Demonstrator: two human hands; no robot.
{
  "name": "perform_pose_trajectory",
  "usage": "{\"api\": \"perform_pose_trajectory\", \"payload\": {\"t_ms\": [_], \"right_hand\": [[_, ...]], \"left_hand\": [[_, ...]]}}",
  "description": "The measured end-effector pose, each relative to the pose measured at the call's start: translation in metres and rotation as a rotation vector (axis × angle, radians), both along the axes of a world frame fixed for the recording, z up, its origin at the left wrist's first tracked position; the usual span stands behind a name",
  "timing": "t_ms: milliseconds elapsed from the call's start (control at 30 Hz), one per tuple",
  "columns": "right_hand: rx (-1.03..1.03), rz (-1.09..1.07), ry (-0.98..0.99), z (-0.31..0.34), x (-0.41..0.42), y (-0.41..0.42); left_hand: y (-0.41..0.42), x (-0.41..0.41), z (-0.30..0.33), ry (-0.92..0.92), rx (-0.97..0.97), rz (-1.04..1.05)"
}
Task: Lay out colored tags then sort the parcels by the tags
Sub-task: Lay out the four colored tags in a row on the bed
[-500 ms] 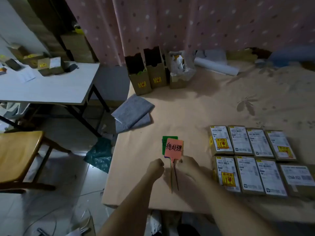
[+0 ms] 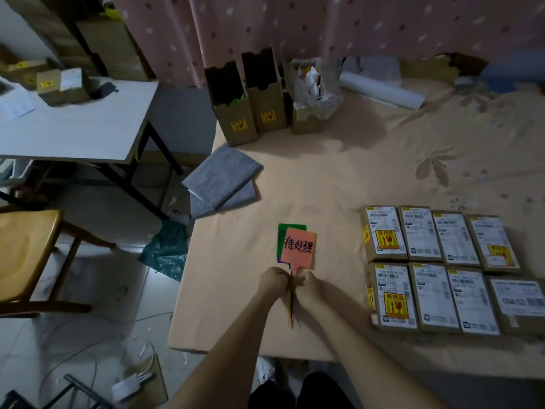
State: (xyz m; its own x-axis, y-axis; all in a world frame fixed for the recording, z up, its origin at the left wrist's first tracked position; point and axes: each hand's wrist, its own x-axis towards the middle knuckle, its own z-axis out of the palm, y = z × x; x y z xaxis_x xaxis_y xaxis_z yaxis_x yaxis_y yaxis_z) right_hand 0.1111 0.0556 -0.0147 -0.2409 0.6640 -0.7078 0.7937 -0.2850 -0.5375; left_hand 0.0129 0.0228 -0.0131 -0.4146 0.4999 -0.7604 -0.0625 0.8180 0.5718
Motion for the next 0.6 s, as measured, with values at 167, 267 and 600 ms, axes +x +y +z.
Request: {"api": "perform_pose_trajectory", "payload": {"t_ms": [167, 267, 600], "right_hand": [[-0.061, -0.298, 0.122, -0.006, -0.006, -0.009], [-0.070, -0.355, 0.137, -0.007, -0.005, -0.009], [0.044, -0.272, 0.109, 0.000, 0.009, -0.022]], "left_hand": [[0.001, -0.004, -0.009, -0.079, -0.024, 0.058], [0.002, -0.002, -0.007, -0.112, -0.024, 0.057], [-0.018, 0.011, -0.020, -0.023, 0.134, 0.043]]}}
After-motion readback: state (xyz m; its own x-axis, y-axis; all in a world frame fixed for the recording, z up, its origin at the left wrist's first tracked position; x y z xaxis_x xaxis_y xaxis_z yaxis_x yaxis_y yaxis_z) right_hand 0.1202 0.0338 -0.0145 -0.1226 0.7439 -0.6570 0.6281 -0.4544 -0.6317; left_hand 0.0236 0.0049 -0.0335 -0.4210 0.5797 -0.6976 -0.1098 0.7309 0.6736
